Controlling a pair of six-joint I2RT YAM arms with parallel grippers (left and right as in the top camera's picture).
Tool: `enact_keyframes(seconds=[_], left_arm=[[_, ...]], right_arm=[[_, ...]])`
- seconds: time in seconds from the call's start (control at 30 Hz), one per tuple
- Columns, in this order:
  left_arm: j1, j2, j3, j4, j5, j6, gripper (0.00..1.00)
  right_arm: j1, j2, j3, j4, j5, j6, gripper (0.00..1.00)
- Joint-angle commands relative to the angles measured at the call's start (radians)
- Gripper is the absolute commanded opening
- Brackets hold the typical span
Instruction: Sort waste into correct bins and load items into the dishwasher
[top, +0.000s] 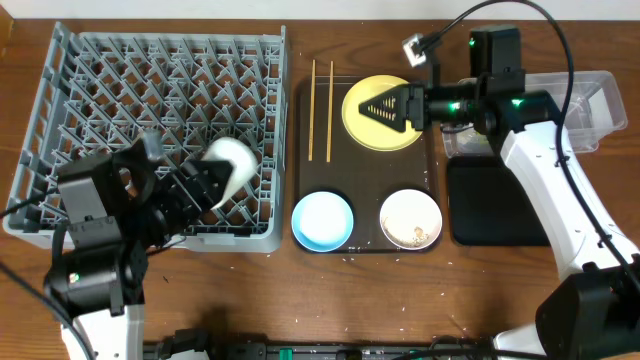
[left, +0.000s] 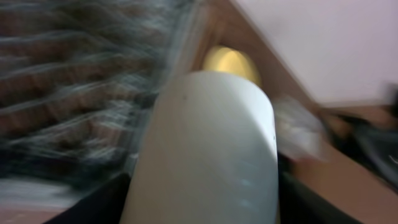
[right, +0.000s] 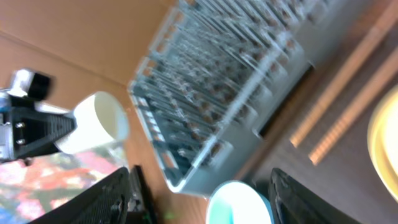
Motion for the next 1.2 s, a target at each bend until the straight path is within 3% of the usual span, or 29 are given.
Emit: enact_keyframes(seconds=[0.0, 0.03, 0.13, 0.3, 0.67, 0.73, 0.83, 1.03, 1.07, 1.17], left_arm=[[0.006, 0.001, 0.048, -0.101, -0.550, 0.008, 0.50], [0.006, 0.018, 0.048, -0.144, -0.628, 0.004, 0.50], [0.006, 0.081, 0.048, -0.166, -0.658, 0.005, 0.50], [0.006, 0.196, 0.048, -0.117, -0.780, 0.005, 0.50], [0.007, 0.431, 0.048, -0.087, -0.772, -0.036, 0.52], [0.008, 0.449, 0.048, -0.074, -0.771, -0.039, 0.63], [0.020, 0.445, 0.048, -0.053, -0.729, -0.042, 0.80], [0.057, 0.352, 0.054, -0.046, -0.621, -0.042, 0.86], [0.056, 0.328, 0.055, -0.043, -0.577, -0.019, 0.86], [0.055, 0.238, 0.056, -0.014, -0.286, 0.196, 0.86]], right_arm=[[0.052, -0.012, 0.005, -0.074, 0.248, -0.037, 0.70], [0.085, -0.012, 0.005, -0.109, 0.321, -0.062, 0.71], [0.142, -0.012, 0.005, -0.146, 0.446, -0.071, 0.74], [0.190, -0.012, 0.005, -0.142, 0.462, -0.071, 0.76], [0.207, -0.012, 0.005, -0.161, 0.462, -0.071, 0.75], [0.206, -0.012, 0.005, -0.166, 0.462, -0.071, 0.75], [0.206, -0.012, 0.005, -0.176, 0.461, -0.076, 0.75], [0.206, -0.012, 0.005, -0.197, 0.472, -0.089, 0.75], [0.206, -0.012, 0.005, -0.201, 0.482, -0.086, 0.73], [0.215, -0.012, 0.004, -0.264, 0.644, 0.056, 0.66]])
